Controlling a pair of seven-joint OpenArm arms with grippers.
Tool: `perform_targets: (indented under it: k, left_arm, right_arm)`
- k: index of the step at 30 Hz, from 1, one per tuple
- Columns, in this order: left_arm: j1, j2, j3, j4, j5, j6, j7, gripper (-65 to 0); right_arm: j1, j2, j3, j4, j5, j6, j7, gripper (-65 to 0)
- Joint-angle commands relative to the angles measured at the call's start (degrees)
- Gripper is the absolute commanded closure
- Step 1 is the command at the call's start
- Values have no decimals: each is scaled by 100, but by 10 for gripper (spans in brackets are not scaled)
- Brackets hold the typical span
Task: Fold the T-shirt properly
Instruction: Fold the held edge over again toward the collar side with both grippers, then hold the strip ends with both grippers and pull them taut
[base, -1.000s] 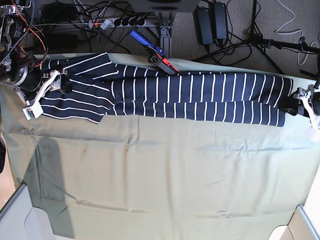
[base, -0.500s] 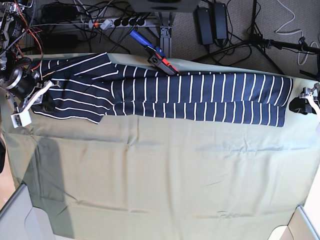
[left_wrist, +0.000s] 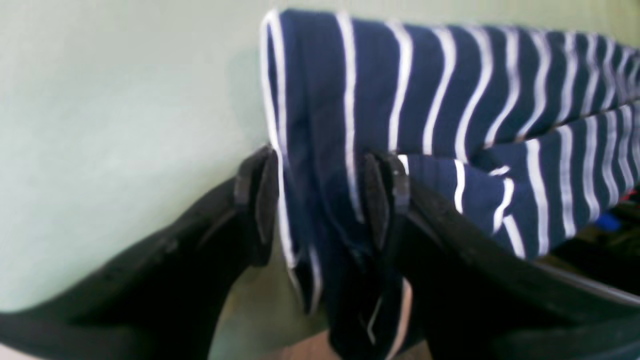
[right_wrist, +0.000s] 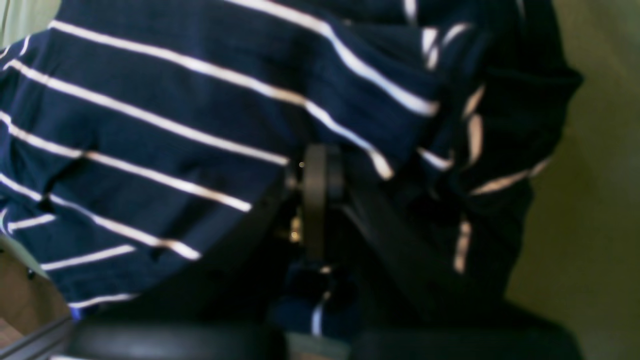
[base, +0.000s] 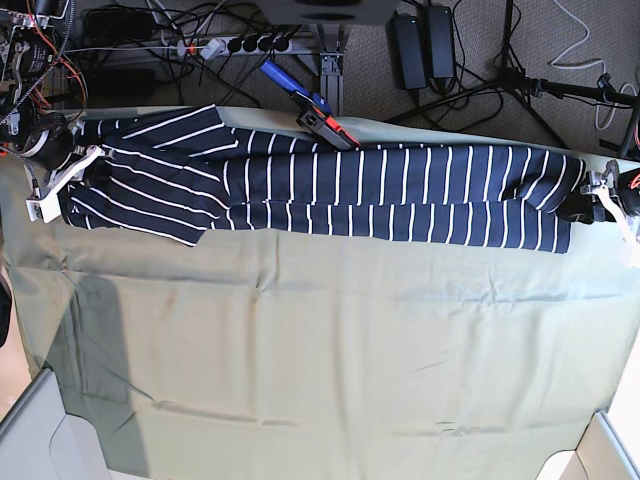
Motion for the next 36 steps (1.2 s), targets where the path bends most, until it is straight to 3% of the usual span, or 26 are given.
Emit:
perform_targets:
  k: [1,7,12,17,20,24,36]
  left_arm:
    - [-61,-160,-61,59,-146,-100,42,-317]
    - [-76,-256,-254,59,-240,-100,133,-317]
    - [-63,-269,-861,59,-970,-100,839,-317]
    - [267,-297,-861,61,-1322,-100,979,-317]
    - [365,-243,-852,59,-1224,-100,844,-317]
    - [369,-170,-852,59,-573,-100,402,-317]
    - [369,114,-852,59,-516,-100,400,-317]
  right_arm:
    - [42,109,46,63,138,393,66,0]
    - [90,109,46,63,208,398,59,0]
    - [94,109,46,63,210,398,33,0]
    - [105,107,46,63,208,398,44,0]
    - [109,107,46,63,210,398,48,0]
    - [122,107,46,63,214,398,46,0]
    - [125,107,46,63,254,400,44,0]
